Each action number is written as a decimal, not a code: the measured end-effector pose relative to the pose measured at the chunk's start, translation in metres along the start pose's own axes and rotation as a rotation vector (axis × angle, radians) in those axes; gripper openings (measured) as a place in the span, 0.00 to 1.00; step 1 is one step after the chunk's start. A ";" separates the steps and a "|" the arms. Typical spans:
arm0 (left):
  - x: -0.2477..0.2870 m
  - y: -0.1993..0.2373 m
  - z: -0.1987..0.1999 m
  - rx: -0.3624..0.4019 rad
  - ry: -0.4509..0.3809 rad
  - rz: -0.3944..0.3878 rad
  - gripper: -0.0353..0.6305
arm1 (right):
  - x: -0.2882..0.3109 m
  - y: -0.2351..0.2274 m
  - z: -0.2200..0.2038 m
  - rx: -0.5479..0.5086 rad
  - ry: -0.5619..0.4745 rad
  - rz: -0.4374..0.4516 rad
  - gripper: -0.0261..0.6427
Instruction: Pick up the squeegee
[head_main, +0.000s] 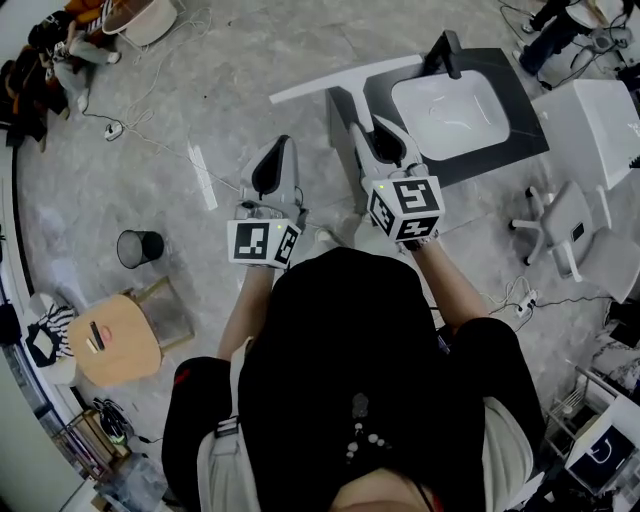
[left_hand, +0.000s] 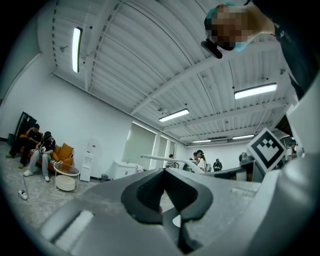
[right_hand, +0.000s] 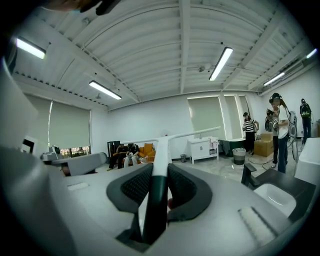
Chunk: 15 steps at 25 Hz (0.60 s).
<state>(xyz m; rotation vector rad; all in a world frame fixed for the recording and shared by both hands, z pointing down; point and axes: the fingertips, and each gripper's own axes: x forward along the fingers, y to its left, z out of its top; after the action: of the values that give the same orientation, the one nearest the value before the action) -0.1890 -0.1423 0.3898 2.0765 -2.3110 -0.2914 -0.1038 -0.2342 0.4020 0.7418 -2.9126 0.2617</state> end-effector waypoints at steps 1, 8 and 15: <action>0.000 0.002 0.004 0.005 -0.008 0.002 0.05 | -0.001 0.001 0.006 -0.002 -0.012 0.001 0.19; -0.005 0.010 0.029 0.024 -0.063 0.023 0.05 | -0.008 0.011 0.041 -0.024 -0.083 0.015 0.19; -0.016 0.015 0.042 0.033 -0.104 0.030 0.05 | -0.017 0.023 0.056 -0.041 -0.130 0.035 0.19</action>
<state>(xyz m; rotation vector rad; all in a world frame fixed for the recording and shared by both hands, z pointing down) -0.2081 -0.1195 0.3523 2.0883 -2.4187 -0.3716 -0.1047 -0.2172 0.3409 0.7284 -3.0455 0.1617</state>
